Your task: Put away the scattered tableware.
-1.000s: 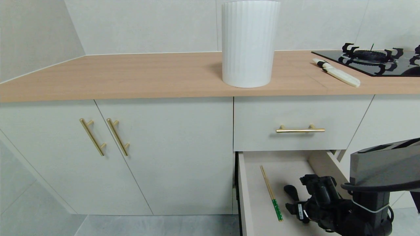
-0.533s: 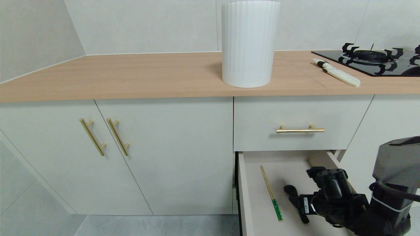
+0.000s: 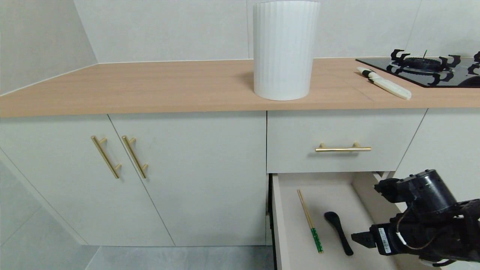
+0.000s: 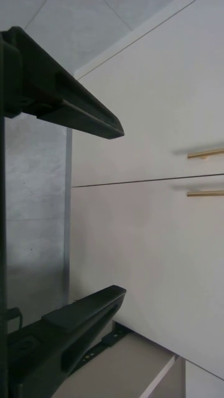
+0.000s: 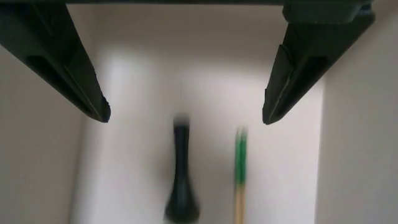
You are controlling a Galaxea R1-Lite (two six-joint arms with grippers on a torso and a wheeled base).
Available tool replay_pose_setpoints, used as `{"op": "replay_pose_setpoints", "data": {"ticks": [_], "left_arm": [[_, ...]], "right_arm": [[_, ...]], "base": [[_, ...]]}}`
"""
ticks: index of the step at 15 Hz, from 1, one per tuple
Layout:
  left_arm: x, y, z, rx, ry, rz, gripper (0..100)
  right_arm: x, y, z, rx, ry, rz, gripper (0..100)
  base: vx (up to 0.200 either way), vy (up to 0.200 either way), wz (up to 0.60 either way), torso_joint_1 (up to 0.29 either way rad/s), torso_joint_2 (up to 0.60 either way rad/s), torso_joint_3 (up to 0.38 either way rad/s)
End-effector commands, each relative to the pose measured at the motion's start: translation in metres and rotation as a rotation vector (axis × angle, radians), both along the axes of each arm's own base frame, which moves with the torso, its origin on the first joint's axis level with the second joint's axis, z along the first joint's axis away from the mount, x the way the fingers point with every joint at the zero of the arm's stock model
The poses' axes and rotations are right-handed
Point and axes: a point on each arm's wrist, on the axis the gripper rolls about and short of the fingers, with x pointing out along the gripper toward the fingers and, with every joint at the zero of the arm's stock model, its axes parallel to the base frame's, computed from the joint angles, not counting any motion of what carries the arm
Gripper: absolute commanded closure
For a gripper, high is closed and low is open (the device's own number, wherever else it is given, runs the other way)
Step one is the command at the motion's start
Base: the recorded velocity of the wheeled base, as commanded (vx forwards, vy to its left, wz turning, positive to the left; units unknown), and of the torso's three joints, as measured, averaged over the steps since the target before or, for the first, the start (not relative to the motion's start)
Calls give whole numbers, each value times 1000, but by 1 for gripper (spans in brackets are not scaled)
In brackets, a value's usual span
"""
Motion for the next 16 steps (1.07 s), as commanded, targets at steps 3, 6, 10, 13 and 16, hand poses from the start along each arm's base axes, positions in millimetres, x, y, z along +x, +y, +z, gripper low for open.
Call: {"op": "replay_pose_setpoints", "data": {"ticks": [3, 6, 10, 13, 16], "left_arm": [[0, 0, 0, 7, 1, 1, 0], [0, 0, 0, -5, 0, 1, 0], [0, 0, 0, -9, 0, 1, 0], [0, 0, 0, -7, 0, 1, 0], [0, 0, 0, -7, 0, 1, 0]], "right_arm": [[-37, 9, 61, 83, -133, 126, 0], [-38, 9, 60, 79, -128, 127, 0], [-39, 8, 58, 73, -122, 130, 0], [-40, 8, 57, 64, -106, 132, 0], [-39, 8, 55, 61, -98, 133, 0]], "base": [[0, 0, 0, 0, 0, 0], [0, 0, 0, 0, 0, 0], [-100, 0, 0, 0, 2, 2], [-200, 0, 0, 1, 1, -2], [-200, 0, 0, 1, 4, 1]]}}
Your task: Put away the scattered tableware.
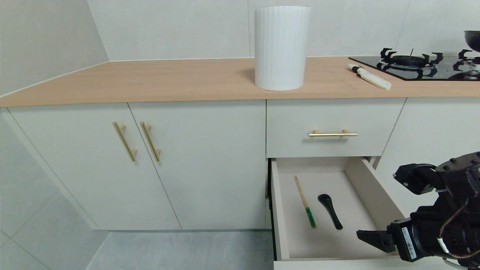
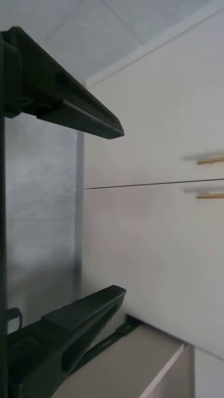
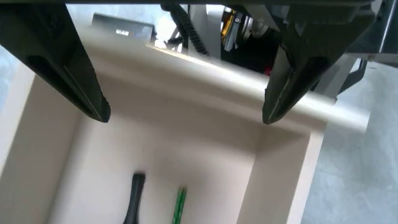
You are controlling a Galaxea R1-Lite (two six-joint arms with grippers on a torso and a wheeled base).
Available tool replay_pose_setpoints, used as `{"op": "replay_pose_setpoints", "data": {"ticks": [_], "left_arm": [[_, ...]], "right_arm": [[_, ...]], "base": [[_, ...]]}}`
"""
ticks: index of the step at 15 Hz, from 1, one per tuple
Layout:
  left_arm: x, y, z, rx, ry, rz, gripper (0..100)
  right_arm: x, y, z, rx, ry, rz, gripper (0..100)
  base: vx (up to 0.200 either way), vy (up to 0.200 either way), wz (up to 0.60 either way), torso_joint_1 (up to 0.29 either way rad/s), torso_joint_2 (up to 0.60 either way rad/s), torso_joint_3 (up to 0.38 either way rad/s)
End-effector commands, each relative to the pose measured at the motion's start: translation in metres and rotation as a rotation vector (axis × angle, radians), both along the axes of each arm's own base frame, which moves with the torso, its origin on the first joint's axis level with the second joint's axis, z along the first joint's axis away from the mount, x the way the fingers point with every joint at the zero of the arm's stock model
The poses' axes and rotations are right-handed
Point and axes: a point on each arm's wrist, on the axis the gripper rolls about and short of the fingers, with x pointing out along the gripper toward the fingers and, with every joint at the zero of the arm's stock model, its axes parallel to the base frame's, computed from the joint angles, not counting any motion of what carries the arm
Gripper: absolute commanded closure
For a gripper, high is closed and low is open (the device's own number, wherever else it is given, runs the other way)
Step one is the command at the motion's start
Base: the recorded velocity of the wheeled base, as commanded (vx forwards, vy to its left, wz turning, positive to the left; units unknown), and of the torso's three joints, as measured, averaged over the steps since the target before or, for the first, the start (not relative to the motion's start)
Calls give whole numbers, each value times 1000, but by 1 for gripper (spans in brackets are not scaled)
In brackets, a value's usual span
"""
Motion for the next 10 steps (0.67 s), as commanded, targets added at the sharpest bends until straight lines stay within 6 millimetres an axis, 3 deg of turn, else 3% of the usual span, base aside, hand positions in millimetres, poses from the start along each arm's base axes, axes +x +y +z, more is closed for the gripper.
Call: {"op": "replay_pose_setpoints", "data": {"ticks": [1, 6, 10], "left_arm": [[0, 0, 0, 0, 0, 1, 0], [0, 0, 0, 0, 0, 1, 0], [0, 0, 0, 0, 0, 1, 0]], "right_arm": [[1, 0, -1, -3, 5, 0, 0], [-2, 2, -7, -20, 31, 15, 0], [-21, 2, -25, -163, 188, 184, 0]], "base": [[-200, 0, 0, 7, 7, 2], [0, 0, 0, 0, 0, 0], [0, 0, 0, 0, 0, 0]]}}
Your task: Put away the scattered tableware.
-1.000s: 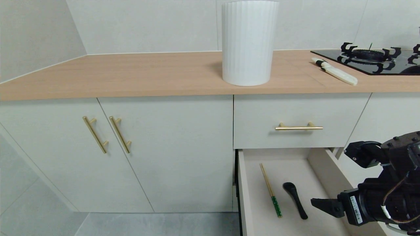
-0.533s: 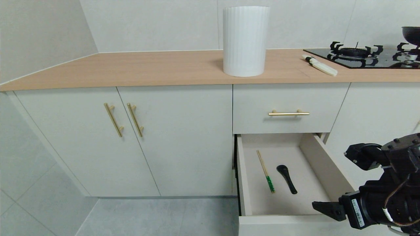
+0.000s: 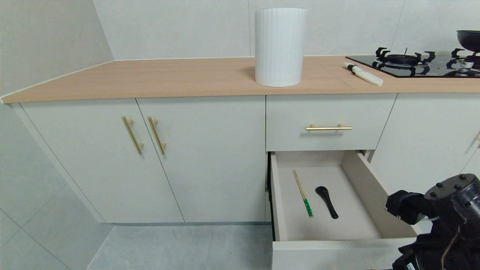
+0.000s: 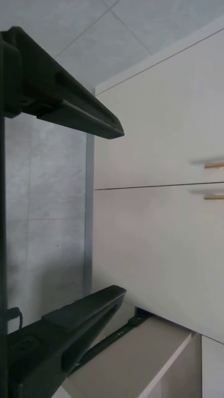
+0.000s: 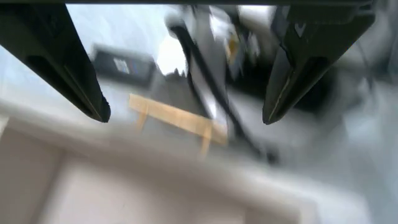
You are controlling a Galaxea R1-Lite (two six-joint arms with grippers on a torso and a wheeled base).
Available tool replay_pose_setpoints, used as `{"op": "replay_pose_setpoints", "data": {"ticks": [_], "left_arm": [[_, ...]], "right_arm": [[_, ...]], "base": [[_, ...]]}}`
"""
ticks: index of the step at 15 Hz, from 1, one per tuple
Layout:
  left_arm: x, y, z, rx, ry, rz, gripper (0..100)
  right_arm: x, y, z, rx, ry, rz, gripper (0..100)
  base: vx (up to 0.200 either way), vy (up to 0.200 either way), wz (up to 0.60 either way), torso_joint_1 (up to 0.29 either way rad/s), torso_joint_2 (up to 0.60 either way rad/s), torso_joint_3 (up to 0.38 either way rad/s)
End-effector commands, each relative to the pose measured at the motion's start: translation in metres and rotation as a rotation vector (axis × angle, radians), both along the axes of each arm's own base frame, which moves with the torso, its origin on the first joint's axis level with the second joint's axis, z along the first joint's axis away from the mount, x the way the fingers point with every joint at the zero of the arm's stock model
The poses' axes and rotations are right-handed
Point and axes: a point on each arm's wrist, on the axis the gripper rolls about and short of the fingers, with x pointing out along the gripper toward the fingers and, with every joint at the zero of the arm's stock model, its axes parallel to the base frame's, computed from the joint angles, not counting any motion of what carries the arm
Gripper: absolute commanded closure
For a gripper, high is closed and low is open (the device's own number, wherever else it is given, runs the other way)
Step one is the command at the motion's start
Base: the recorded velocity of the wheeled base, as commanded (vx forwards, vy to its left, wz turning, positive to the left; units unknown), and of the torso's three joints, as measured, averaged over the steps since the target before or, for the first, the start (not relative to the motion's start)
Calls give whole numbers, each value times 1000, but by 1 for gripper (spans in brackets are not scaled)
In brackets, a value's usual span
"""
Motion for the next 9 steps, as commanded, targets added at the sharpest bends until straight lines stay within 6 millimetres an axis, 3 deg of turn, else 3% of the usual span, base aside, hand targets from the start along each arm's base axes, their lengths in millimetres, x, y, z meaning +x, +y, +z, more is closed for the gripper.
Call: {"op": "replay_pose_setpoints", "data": {"ticks": [1, 4, 9], "left_arm": [[0, 0, 0, 0, 0, 1, 0], [0, 0, 0, 0, 0, 1, 0], [0, 0, 0, 0, 0, 1, 0]], "right_arm": [[-5, -1, -9, -62, 56, 56, 0], [-6, -1, -20, -125, 109, 94, 0], [10, 9, -34, -158, 174, 24, 0]], "base": [[0, 0, 0, 0, 0, 0], [0, 0, 0, 0, 0, 0], [0, 0, 0, 0, 0, 0]]}}
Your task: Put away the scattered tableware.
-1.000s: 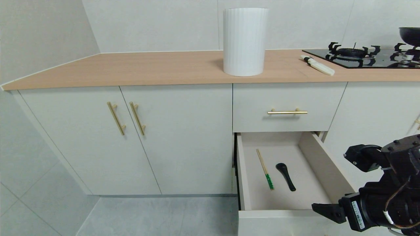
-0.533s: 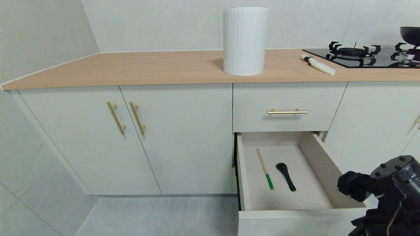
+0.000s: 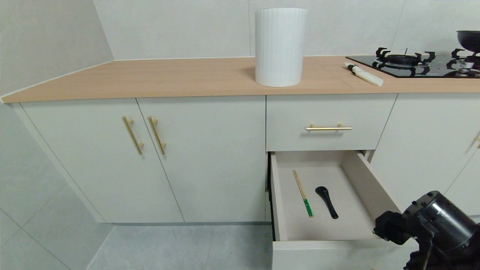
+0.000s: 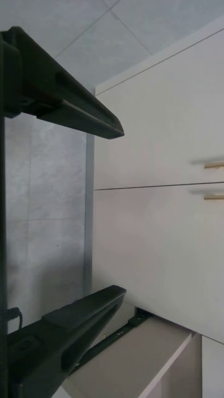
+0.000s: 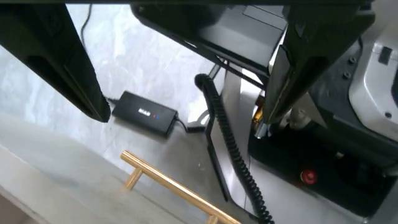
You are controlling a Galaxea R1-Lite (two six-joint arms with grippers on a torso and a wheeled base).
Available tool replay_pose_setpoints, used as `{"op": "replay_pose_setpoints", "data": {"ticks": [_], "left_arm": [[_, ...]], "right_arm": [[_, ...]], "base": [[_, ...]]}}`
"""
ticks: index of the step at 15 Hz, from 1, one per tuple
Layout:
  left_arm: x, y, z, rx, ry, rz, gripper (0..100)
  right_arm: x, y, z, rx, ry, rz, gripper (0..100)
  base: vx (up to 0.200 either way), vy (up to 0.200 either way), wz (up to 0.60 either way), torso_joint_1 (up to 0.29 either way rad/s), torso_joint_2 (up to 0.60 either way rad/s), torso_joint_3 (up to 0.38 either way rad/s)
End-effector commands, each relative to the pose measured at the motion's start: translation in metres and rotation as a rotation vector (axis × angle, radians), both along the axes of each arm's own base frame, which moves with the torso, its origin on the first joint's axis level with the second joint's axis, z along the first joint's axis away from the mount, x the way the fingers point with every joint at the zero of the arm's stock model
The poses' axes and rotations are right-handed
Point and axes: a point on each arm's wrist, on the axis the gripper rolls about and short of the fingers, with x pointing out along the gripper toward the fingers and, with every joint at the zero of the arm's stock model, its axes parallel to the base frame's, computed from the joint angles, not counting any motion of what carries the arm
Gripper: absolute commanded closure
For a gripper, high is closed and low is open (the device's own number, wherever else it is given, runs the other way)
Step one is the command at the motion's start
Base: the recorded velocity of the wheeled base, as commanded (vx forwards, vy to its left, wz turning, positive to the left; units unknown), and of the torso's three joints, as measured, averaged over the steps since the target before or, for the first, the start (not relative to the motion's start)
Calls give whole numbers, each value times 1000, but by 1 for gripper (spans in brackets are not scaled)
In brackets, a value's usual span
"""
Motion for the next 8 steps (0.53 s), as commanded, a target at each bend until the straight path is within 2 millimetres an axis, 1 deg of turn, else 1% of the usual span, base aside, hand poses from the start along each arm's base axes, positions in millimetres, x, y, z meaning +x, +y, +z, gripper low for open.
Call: {"op": "replay_pose_setpoints", "data": {"ticks": [1, 3, 5, 6, 8], "left_arm": [[0, 0, 0, 0, 0, 1, 0], [0, 0, 0, 0, 0, 1, 0], [0, 0, 0, -2, 0, 1, 0], [0, 0, 0, 0, 0, 1, 0], [0, 0, 0, -2, 0, 1, 0]], "right_arm": [[10, 7, -8, -29, 35, -35, 0], [26, 16, -14, -53, 31, -163, 0], [37, 23, -18, -54, 28, -255, 0], [40, 24, -20, -56, 29, -278, 0], [54, 23, -26, -78, 33, -347, 0]], "base": [[0, 0, 0, 0, 0, 0], [0, 0, 0, 0, 0, 0], [0, 0, 0, 0, 0, 0], [0, 0, 0, 0, 0, 0], [0, 0, 0, 0, 0, 0]]}}
